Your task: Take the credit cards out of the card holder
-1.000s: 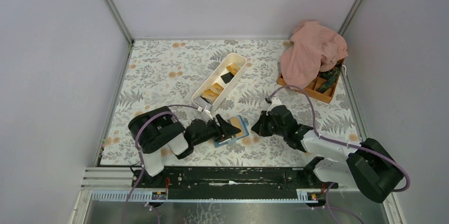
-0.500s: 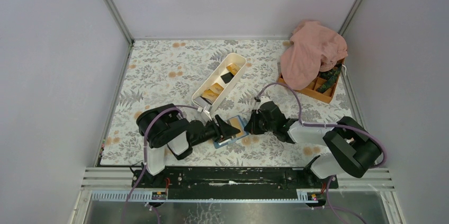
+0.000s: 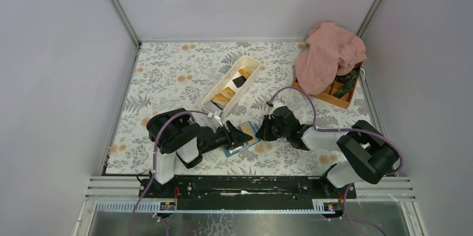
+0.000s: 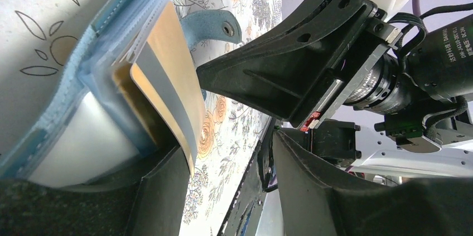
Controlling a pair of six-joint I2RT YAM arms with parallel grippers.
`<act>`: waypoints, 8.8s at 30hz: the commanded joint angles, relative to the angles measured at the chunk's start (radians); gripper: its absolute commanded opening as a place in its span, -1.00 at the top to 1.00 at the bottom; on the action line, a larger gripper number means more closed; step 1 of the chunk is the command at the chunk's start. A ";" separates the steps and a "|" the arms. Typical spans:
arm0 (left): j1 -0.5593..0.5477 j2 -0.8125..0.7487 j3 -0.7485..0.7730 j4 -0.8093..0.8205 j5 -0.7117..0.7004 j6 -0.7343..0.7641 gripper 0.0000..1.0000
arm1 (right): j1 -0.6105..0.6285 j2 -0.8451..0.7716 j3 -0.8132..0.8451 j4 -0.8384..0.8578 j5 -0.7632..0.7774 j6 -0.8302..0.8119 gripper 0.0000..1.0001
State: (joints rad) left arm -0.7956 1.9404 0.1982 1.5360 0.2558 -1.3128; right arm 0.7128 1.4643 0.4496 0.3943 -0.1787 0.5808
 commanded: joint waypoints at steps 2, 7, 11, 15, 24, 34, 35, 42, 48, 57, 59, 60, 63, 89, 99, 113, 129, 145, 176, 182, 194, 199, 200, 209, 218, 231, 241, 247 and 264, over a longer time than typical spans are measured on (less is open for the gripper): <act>0.011 0.014 -0.016 0.024 0.027 -0.004 -0.22 | 0.010 0.048 0.006 0.019 -0.037 0.020 1.00; 0.024 -0.002 -0.037 0.022 0.035 0.001 -0.11 | 0.007 0.057 -0.013 0.002 0.014 0.051 1.00; 0.036 -0.004 -0.058 0.046 0.046 -0.004 -0.12 | -0.007 0.074 -0.023 0.018 0.021 0.081 1.00; 0.042 -0.019 -0.080 0.049 0.049 -0.001 -0.12 | -0.018 0.091 -0.023 0.018 0.028 0.086 1.00; 0.053 -0.047 -0.126 0.052 0.052 0.010 -0.13 | -0.024 0.110 -0.025 0.027 0.031 0.093 1.00; 0.057 -0.069 -0.172 0.054 0.031 0.016 -0.01 | -0.024 0.132 -0.023 0.039 0.022 0.096 1.00; 0.056 -0.072 -0.176 0.053 0.030 0.018 0.02 | -0.024 0.135 -0.023 0.043 0.020 0.097 1.00; 0.058 -0.069 -0.192 0.054 0.017 0.023 0.19 | -0.024 0.149 -0.023 0.056 0.009 0.100 1.00; 0.059 -0.025 -0.176 0.058 -0.009 0.029 0.11 | -0.024 0.148 -0.025 0.061 0.001 0.100 1.00; 0.062 -0.028 -0.157 0.059 -0.055 0.029 0.35 | -0.024 0.157 -0.026 0.060 0.002 0.101 1.00; 0.064 -0.022 -0.153 0.059 -0.053 0.029 0.45 | -0.024 0.162 -0.024 0.061 0.001 0.100 1.00; 0.064 -0.019 -0.152 0.059 -0.051 0.028 0.53 | -0.024 0.164 -0.023 0.061 0.001 0.098 1.00; 0.065 -0.002 -0.152 0.059 -0.050 0.025 0.55 | -0.024 0.171 -0.019 0.064 -0.003 0.098 1.00; 0.073 -0.093 -0.227 0.011 0.075 0.047 1.00 | -0.047 0.178 -0.015 0.068 -0.019 0.102 1.00; 0.076 -0.267 -0.328 -0.202 0.166 0.108 1.00 | -0.061 0.165 -0.010 0.057 -0.025 0.093 1.00; 0.043 -1.232 -0.160 -1.557 0.020 0.363 1.00 | -0.062 0.152 -0.011 0.061 -0.037 0.085 1.00; -0.017 -1.106 -0.011 -1.259 0.048 0.426 1.00 | -0.062 -0.050 -0.089 0.171 -0.111 -0.012 0.80; -0.016 -0.977 -0.100 -0.699 0.239 0.460 1.00 | -0.062 -0.333 -0.157 0.367 -0.411 -0.042 0.00; -0.016 -0.985 -0.077 -0.731 0.265 0.518 1.00 | -0.062 -0.516 -0.168 0.242 -0.376 -0.065 0.14; -0.016 -1.015 -0.073 -0.760 0.255 0.526 1.00 | -0.062 -0.566 -0.137 0.164 -0.344 -0.101 0.14; -0.023 -0.972 -0.068 -0.703 0.270 0.522 1.00 | -0.062 -0.507 -0.139 0.262 -0.437 -0.062 0.11; -0.029 -0.946 -0.057 -0.685 0.276 0.527 1.00 | -0.061 -0.487 -0.141 0.308 -0.468 -0.038 0.10; -0.030 -0.942 -0.058 -0.681 0.273 0.527 1.00 | -0.061 -0.484 -0.141 0.313 -0.474 -0.035 0.10; -0.031 -0.929 -0.055 -0.656 0.275 0.526 1.00 | -0.061 -0.449 -0.161 0.374 -0.524 -0.002 0.27; -0.032 -0.889 -0.045 -0.614 0.285 0.515 1.00 | -0.061 -0.436 -0.163 0.409 -0.595 0.018 0.54; -0.037 -1.032 -0.057 -0.838 0.150 0.583 -0.50 | -0.062 -0.454 0.023 0.017 -0.408 -0.210 1.00; -0.037 -1.207 -0.130 -1.097 -0.064 0.583 -0.53 | -0.062 -0.049 0.702 -0.594 -0.112 -0.525 1.00; -0.038 -1.507 -0.151 -1.346 -0.353 0.521 -0.61 | -0.059 0.178 1.023 -0.761 -0.050 -0.612 1.00; -0.037 -1.600 0.009 -1.874 -0.861 0.319 -0.86 | 0.105 0.559 1.432 -0.901 0.067 -0.705 1.00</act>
State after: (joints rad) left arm -0.8303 0.3763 0.1741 -0.2333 -0.5072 -0.9321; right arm 0.7918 2.0270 1.7966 -0.4629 -0.1459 -0.0875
